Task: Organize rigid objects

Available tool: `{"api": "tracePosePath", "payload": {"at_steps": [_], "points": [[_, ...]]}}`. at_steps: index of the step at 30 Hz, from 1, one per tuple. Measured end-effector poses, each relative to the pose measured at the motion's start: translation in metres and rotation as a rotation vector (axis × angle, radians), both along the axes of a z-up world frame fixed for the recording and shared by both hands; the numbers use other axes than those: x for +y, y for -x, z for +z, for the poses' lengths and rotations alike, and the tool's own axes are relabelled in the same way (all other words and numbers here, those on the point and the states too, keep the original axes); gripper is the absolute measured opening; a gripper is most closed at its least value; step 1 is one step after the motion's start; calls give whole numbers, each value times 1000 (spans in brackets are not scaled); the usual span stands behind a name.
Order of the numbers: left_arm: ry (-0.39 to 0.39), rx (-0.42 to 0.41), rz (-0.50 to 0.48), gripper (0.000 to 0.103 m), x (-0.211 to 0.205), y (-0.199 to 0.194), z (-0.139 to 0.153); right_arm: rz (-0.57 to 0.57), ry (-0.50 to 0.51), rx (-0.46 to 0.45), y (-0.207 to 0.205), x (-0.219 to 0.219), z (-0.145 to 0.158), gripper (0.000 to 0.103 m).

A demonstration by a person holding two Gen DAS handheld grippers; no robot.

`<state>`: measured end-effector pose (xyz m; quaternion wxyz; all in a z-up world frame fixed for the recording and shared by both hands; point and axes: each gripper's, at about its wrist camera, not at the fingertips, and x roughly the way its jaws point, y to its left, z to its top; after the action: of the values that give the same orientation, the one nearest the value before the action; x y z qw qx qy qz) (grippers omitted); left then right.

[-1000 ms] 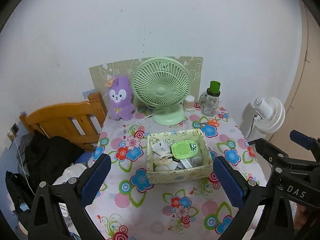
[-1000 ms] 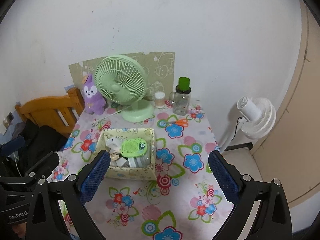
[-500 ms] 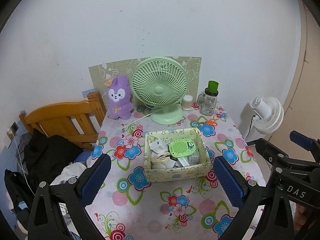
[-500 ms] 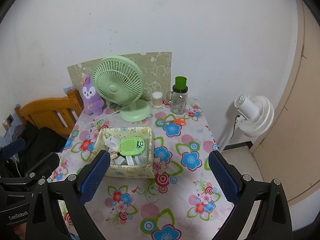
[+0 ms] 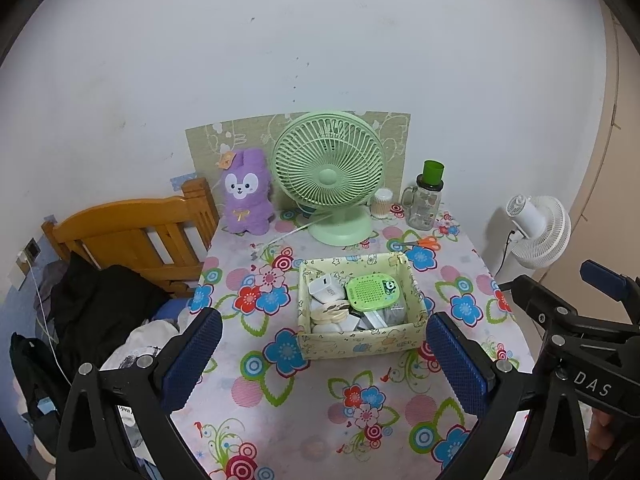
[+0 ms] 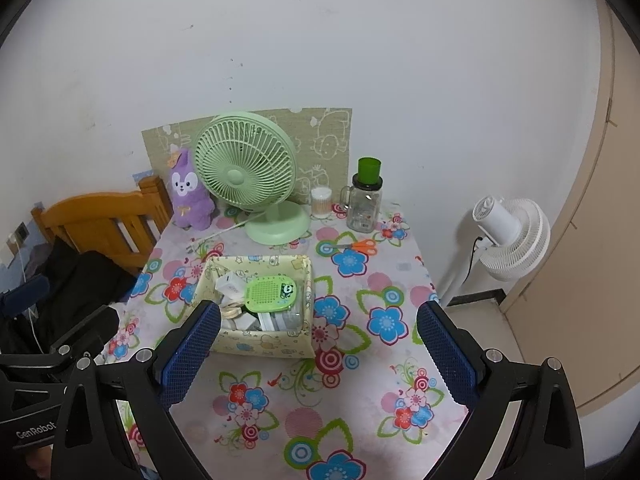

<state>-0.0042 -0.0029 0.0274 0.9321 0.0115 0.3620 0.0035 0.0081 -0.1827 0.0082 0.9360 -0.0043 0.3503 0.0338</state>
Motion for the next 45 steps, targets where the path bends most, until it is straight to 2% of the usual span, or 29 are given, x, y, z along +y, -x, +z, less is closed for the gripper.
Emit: {"api": "tracePosePath", "payload": {"at_steps": [45], "points": [[-12, -8, -10, 103, 3, 6, 5, -5, 4, -10, 7, -1, 5, 100]]}}
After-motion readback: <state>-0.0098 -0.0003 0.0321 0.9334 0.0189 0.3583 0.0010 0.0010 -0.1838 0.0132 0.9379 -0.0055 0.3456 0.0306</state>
